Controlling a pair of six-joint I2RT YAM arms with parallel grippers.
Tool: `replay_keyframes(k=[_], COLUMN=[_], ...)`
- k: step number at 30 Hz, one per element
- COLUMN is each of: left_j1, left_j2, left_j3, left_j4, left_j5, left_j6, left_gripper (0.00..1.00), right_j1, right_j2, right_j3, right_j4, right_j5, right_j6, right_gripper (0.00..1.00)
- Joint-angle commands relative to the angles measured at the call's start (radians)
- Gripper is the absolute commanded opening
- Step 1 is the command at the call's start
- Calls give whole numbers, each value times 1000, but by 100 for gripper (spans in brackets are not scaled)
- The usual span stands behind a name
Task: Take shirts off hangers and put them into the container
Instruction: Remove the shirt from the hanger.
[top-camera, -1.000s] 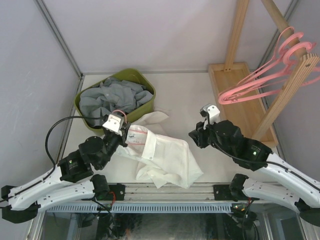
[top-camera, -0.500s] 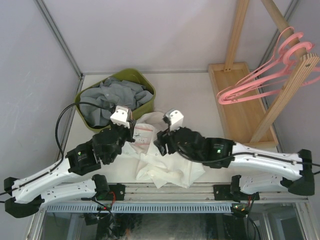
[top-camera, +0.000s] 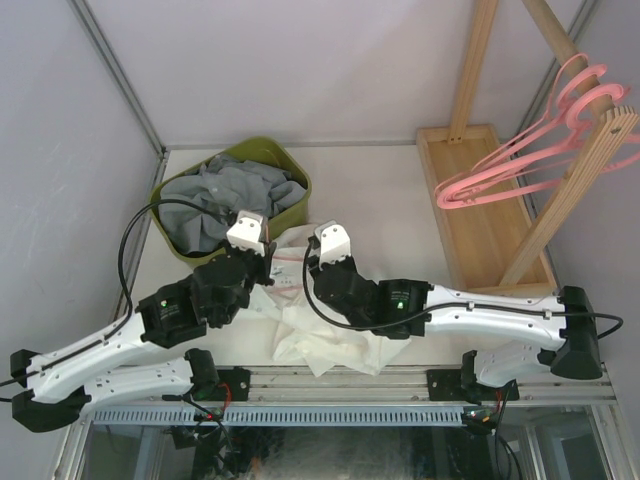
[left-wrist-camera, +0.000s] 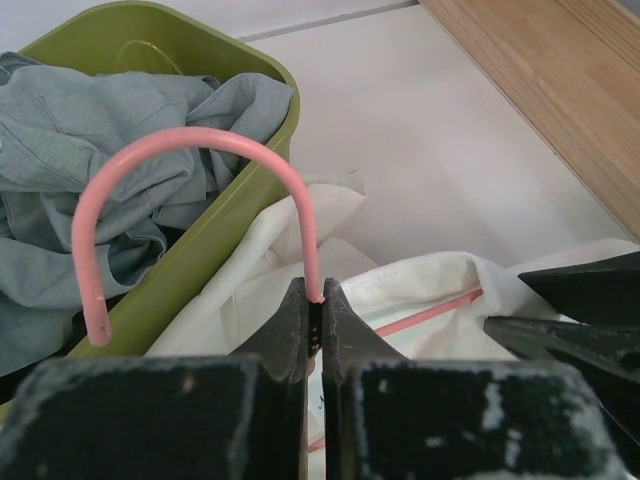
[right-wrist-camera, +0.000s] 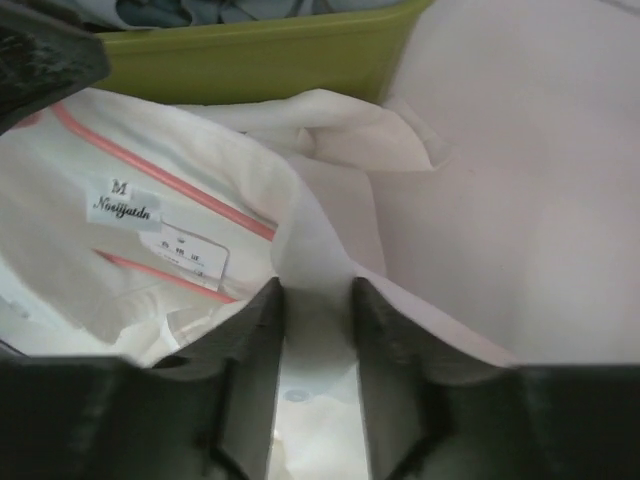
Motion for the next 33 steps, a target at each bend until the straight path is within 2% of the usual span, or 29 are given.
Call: replay_keyframes(k=[1,3,6,14,20,24,27,33], left_j1=[-4,-6,-4,-5,-4,-5,-5,-4], left_j2=[-29,-45,-79,-163,-185,-163,-147,-141], left_j3=[59,43,5,-48,-60,-48,-37,-34], left_j4=[34,47,69,85,101,108,114,129], left_j5=[16,35,62,86,125,150,155,167], left_j6=[0,13,42,168,184,180,175,176], left_gripper=[0,0,0,0,0,0,0,0], right_j1=[-26,-49,-98,-233,-257,-257,-256,-249], right_j2=[10,1,-30,-182,-242,-317,-361,-361], right_j3=[40,40,33,-78,-132,-134,-153,-158], right_j4=[-53,-79,-120,-135,-113,-70,-14,25], right_j5=[76,60,30,-137,-219,-369,-456,-525], right_j6=[27,46,76,110,83,74,67,52], right_gripper=[21,6,1,0,0,0,8,30])
